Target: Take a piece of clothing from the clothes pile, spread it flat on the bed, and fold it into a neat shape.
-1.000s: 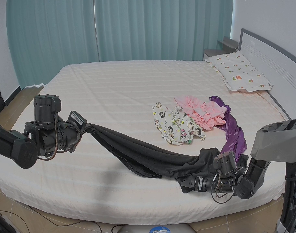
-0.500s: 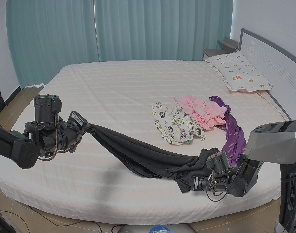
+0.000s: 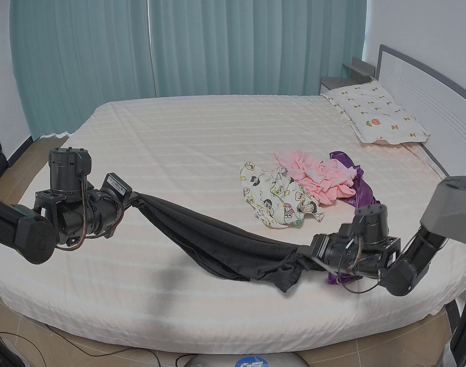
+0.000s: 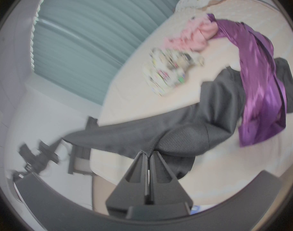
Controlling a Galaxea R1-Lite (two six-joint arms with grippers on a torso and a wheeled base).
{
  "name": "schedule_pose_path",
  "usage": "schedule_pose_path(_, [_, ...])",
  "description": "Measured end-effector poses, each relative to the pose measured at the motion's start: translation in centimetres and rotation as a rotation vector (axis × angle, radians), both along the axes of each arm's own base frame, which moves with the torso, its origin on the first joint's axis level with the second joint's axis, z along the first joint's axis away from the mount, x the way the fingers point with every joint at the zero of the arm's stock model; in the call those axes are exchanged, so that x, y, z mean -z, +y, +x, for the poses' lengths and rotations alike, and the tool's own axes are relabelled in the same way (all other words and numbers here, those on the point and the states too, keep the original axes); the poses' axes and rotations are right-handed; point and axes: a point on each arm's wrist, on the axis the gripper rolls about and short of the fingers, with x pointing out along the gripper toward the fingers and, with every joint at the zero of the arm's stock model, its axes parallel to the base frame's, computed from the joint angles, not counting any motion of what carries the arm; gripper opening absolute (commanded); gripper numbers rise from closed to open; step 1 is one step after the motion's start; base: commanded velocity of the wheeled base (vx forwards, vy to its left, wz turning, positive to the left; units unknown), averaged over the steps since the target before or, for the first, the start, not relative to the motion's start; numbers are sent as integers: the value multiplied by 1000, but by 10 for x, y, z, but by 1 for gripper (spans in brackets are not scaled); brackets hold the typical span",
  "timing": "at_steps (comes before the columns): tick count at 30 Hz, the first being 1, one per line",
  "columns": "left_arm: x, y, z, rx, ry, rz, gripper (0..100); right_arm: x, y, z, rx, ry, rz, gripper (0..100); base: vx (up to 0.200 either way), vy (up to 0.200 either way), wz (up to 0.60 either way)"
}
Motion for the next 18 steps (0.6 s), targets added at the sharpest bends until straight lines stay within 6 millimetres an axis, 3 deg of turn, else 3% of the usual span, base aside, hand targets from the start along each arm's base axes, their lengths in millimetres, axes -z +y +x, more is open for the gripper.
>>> schedule_pose_path(5, [-5, 5, -1, -14, -15, -2, 0, -32, -17, -5, 30, -97, 53, 0, 0, 0, 0])
schedule_pose_path(13, [-12, 13, -3, -37, -39, -1, 0, -30, -24, 0, 25, -186, 10, 0, 0, 0, 0])
schedule_pose_path(18, [-19, 20, -4, -57, -62, -2, 0, -50, -20, 6, 49, -311, 141, 0, 0, 0, 0])
